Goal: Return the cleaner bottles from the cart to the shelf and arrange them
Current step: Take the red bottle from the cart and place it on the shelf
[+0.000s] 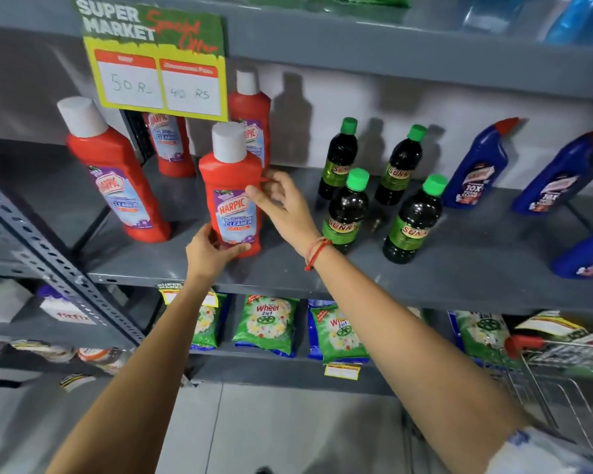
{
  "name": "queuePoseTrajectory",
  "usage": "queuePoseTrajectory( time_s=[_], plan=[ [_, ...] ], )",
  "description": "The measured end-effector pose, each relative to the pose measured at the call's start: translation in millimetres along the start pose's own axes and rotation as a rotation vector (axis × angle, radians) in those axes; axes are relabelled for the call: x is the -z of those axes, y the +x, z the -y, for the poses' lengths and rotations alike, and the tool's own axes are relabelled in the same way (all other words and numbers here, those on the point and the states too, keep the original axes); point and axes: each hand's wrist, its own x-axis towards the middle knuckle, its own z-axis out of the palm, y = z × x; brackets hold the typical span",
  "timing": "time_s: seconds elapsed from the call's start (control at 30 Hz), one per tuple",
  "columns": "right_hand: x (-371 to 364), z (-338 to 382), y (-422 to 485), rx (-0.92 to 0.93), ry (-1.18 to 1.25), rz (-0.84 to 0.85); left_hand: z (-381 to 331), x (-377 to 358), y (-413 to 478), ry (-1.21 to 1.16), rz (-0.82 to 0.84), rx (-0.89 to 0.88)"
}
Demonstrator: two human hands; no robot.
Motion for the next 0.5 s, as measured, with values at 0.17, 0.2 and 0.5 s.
queuePoseTrajectory(
  time_s=[0.17, 0.2, 0.5],
  plan=[
    [52, -7, -51, 0.024, -0.035, -0.113, -18, -31, -61, -0.244, -0.339, 0.007],
    [70, -11, -66, 0.011, -0.043, -0.151, -22, -47, -77, -0.259, -0.368, 0.022],
    [276, -63, -251, -0.232, 0.005, -0.722, -90, -232, -207, -0.103, 0.492, -0.169]
  ],
)
